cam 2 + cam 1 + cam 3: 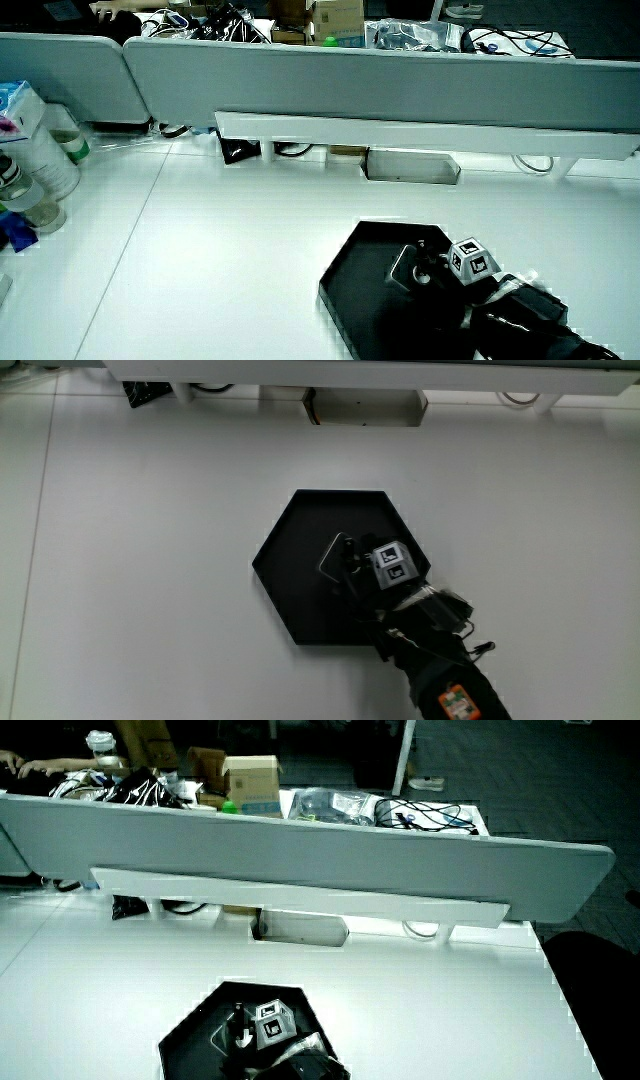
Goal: Place speaker into plate
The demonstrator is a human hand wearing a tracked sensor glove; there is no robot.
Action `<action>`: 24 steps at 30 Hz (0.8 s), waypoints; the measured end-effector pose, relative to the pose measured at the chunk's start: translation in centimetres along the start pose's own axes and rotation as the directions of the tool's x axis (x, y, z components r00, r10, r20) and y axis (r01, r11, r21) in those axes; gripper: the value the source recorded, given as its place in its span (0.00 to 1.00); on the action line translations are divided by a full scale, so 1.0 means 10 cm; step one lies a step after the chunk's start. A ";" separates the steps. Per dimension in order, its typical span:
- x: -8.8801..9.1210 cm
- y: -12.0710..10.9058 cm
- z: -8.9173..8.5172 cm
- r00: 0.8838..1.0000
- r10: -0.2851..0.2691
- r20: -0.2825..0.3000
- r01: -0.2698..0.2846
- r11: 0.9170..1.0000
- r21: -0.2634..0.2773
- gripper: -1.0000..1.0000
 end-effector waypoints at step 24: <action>-1.00 0.21 -0.69 0.973 0.151 0.174 -0.098 0.954 -0.284 0.50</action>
